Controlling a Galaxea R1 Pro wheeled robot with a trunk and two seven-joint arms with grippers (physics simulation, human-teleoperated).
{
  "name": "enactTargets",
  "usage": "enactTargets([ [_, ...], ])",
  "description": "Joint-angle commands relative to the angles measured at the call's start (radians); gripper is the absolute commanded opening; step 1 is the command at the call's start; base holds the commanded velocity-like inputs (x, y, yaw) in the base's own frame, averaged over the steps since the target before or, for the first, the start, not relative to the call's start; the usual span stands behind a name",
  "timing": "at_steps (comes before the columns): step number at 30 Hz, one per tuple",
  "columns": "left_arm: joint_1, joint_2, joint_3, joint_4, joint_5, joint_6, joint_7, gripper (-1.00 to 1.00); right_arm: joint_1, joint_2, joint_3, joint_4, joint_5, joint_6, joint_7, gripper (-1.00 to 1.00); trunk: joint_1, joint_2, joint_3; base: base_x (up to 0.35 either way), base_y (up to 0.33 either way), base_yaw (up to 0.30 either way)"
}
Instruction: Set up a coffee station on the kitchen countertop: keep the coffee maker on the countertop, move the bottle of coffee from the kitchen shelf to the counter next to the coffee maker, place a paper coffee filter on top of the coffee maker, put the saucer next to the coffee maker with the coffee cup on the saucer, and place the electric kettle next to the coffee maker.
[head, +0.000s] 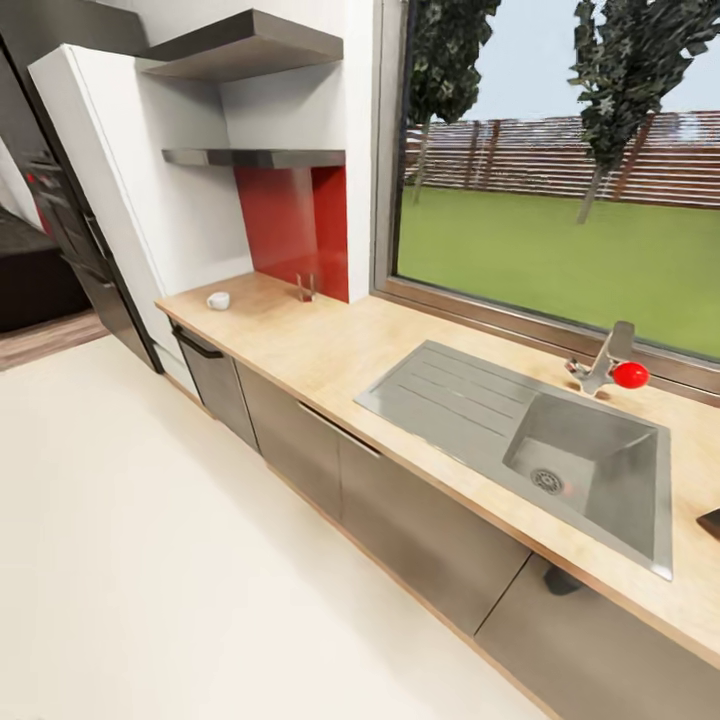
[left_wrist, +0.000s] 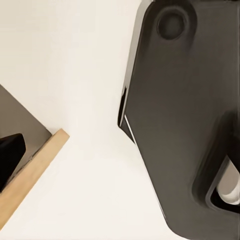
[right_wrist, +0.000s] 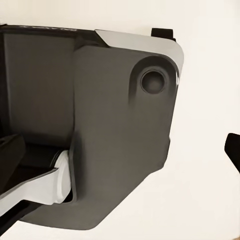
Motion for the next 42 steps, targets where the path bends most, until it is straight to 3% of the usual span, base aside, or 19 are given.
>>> enactTargets([
  [1, -0.001, -0.001, -0.009, 0.0, 0.007, -0.002, 0.004, 1.0, 0.0, 0.0, 0.002, -0.002, 0.004, 0.006, 0.004, 1.0, 0.001, -0.002, 0.0, 0.0, 0.0, 0.115],
  [42, -0.002, -0.001, -0.009, 0.0, 0.007, -0.002, 0.004, 1.0, 0.0, 0.001, 0.003, -0.002, 0.002, 0.007, 0.002, 1.0, 0.001, -0.002, 0.054, 0.0, 0.0, 0.159],
])
